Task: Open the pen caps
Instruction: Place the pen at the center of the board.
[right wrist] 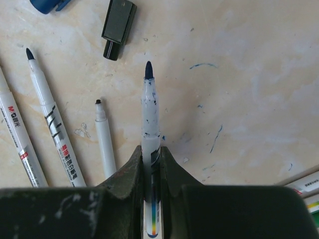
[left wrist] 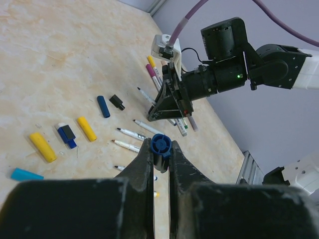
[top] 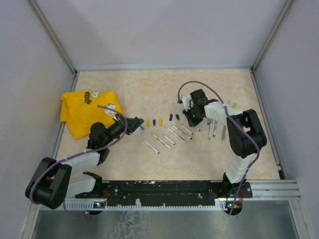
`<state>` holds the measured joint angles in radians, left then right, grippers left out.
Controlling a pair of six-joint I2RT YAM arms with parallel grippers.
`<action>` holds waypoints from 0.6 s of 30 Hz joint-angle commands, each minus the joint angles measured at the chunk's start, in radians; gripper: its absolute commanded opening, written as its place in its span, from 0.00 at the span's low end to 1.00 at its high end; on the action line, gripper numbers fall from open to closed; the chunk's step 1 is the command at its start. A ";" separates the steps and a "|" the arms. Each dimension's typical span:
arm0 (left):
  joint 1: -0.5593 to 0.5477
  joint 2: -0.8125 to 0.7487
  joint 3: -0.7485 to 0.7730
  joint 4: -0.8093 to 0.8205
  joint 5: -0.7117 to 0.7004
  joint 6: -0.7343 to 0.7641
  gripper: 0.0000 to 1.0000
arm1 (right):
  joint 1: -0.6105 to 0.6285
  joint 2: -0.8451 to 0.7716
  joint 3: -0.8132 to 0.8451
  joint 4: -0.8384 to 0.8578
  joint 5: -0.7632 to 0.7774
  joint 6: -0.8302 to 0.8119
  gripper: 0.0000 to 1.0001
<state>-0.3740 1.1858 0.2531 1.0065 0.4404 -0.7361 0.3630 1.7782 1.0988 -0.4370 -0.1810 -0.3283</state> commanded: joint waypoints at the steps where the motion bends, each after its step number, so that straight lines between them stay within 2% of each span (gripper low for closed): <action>1: 0.007 0.003 -0.005 0.050 0.026 -0.005 0.00 | -0.009 0.024 0.053 -0.053 0.034 -0.028 0.05; 10: 0.006 -0.008 0.000 0.040 0.027 -0.001 0.00 | -0.009 0.012 0.085 -0.155 0.046 -0.057 0.06; 18: 0.006 0.019 0.016 0.048 0.046 -0.011 0.00 | -0.009 0.057 0.097 -0.186 0.025 -0.066 0.11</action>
<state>-0.3740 1.1908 0.2535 1.0172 0.4580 -0.7387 0.3630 1.8084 1.1580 -0.5934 -0.1520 -0.3759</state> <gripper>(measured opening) 0.104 0.102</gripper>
